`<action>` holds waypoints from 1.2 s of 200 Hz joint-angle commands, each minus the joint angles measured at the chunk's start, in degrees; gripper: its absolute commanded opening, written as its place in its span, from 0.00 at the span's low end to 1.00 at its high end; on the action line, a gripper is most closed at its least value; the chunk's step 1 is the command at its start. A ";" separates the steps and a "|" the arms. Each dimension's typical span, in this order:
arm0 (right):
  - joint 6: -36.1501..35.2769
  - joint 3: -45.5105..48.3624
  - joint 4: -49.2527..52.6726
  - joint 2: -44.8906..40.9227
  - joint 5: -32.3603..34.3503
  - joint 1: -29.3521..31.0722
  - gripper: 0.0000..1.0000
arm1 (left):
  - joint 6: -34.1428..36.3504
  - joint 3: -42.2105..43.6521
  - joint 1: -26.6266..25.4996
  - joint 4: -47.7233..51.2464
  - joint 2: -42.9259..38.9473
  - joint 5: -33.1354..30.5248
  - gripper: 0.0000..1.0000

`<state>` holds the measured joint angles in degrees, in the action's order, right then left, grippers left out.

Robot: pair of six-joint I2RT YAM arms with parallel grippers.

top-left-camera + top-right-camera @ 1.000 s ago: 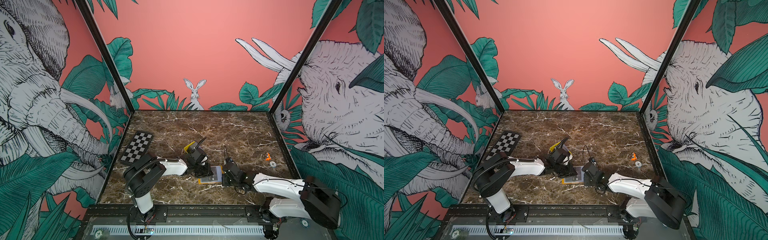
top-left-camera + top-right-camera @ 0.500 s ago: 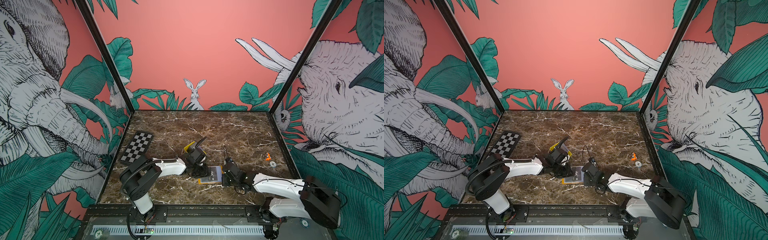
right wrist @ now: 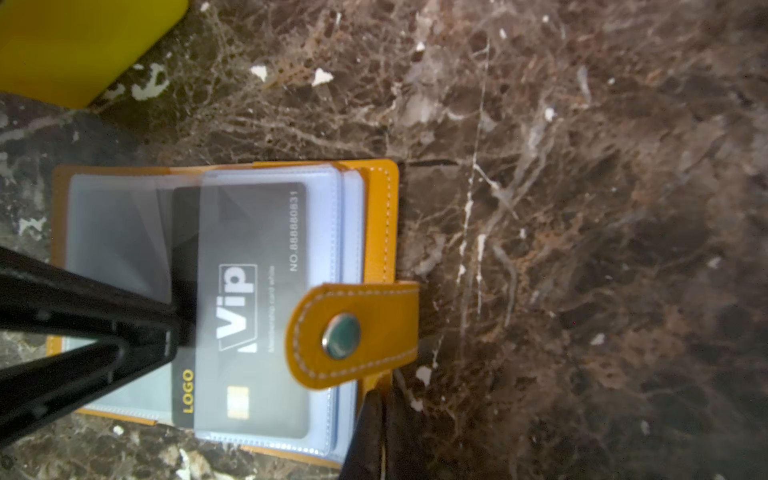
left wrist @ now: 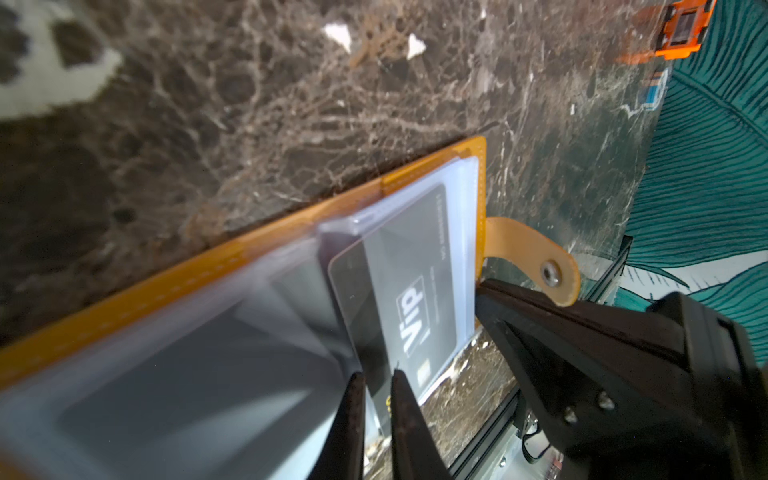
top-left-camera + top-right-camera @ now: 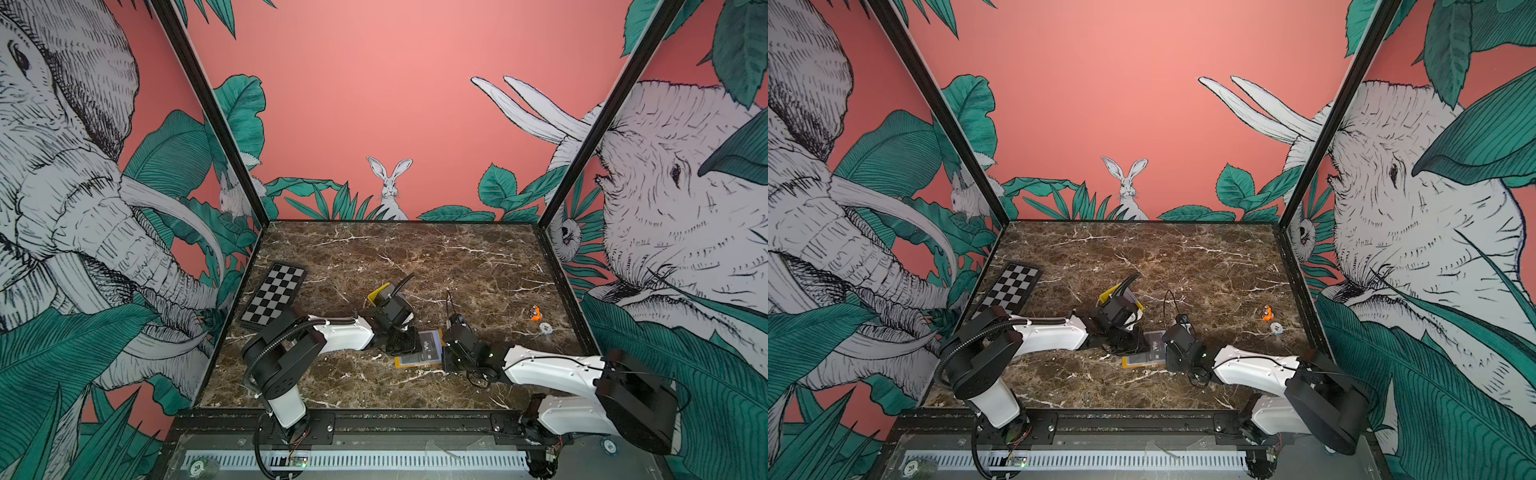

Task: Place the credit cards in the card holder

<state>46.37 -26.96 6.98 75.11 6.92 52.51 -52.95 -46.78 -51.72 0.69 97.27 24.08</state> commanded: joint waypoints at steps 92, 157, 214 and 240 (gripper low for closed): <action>0.68 2.44 4.36 3.14 -0.76 0.92 0.06 | 0.08 -1.75 -0.83 -0.70 -0.04 -0.52 0.12; 0.74 2.77 4.87 0.45 0.56 1.38 0.06 | 1.20 -0.70 -0.88 2.20 -2.97 -2.76 0.16; 0.35 3.49 6.17 -6.53 2.80 1.88 0.07 | 2.59 2.90 -0.75 3.59 -10.39 -4.04 0.19; -0.50 2.98 9.25 -10.47 4.73 1.98 0.08 | 2.63 5.69 -0.36 3.09 -14.48 -5.19 0.21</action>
<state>46.72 -23.94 11.29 67.59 8.75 54.06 -51.35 -43.79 -52.10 2.66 87.05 20.80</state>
